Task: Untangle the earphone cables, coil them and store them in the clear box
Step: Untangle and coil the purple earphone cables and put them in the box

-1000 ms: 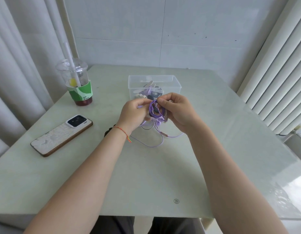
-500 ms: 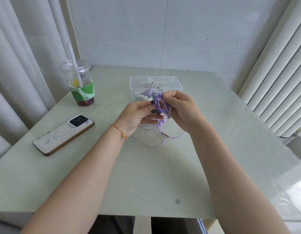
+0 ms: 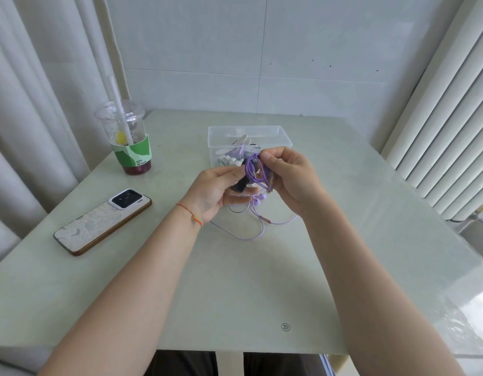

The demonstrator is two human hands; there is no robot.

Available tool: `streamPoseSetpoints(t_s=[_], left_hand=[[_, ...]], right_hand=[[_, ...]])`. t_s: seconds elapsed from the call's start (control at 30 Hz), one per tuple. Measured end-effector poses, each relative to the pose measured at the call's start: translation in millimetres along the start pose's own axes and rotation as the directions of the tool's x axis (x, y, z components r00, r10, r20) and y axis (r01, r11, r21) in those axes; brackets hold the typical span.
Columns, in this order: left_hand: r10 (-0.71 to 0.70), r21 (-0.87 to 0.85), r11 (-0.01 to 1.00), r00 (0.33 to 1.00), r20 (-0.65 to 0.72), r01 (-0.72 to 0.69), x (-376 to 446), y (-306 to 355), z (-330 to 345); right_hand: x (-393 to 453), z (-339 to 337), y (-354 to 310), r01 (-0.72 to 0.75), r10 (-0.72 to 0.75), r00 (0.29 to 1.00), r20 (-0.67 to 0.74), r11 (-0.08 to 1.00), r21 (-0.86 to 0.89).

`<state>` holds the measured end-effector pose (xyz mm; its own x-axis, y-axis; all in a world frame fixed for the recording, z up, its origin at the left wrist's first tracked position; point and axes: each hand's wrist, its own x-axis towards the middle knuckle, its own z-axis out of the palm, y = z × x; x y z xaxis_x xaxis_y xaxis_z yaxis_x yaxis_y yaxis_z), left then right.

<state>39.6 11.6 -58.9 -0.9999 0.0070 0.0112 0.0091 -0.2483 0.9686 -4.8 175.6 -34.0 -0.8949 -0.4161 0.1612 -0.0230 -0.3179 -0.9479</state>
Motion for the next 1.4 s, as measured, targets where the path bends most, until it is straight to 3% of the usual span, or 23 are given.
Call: streamPoseSetpoints(t_s=[0.1,0.27,0.37,0.53,0.7,0.83,1.1,1.23,1.4], left_hand=[[0.013,0.111,0.994,1.000,-0.022,-0.010,-1.3,0.6,2.1],[0.082,0.152,0.986,0.995,-0.063,-0.072,-0.2,2.0,4.2],[0.088,0.191,0.978,0.996,0.000,-0.087,-1.0,3.1,8.1],[0.091,0.160,0.981,0.991,0.094,-0.105,-5.0,4.5,12.7],[0.078,0.162,0.984,0.997,0.004,-0.077,-2.3,2.8,9.3],[0.071,0.145,0.987,0.997,0.020,-0.073,-3.4,4.3,8.2],[0.040,0.086,0.995,0.999,0.025,-0.042,-3.7,5.1,5.6],[0.048,0.084,0.995,0.997,0.065,-0.054,-5.9,5.8,7.6],[0.060,0.122,0.990,0.993,0.105,-0.073,-4.1,2.4,2.6]], right_hand=[[-0.5,1.3,-1.2,0.019,-0.023,0.998,-0.051,0.997,-0.081],[0.0,3.9,0.8,0.082,-0.178,0.960,-0.215,0.917,-0.391],[0.3,6.6,0.8,0.102,-0.229,0.946,-0.231,0.884,-0.457],[0.0,10.7,5.3,0.122,-0.293,0.930,-0.220,0.815,-0.567],[-0.8,15.7,8.9,0.153,-0.360,0.909,-0.211,0.758,-0.634],[0.0,16.1,11.1,0.168,-0.422,0.884,-0.200,0.687,-0.707],[-1.4,14.5,15.5,0.292,-0.615,0.787,-0.035,0.422,-0.858],[0.2,11.9,12.3,0.258,-0.550,0.833,-0.065,0.489,-0.833],[2.3,5.7,2.6,0.042,-0.189,0.956,-0.222,0.842,-0.538]])
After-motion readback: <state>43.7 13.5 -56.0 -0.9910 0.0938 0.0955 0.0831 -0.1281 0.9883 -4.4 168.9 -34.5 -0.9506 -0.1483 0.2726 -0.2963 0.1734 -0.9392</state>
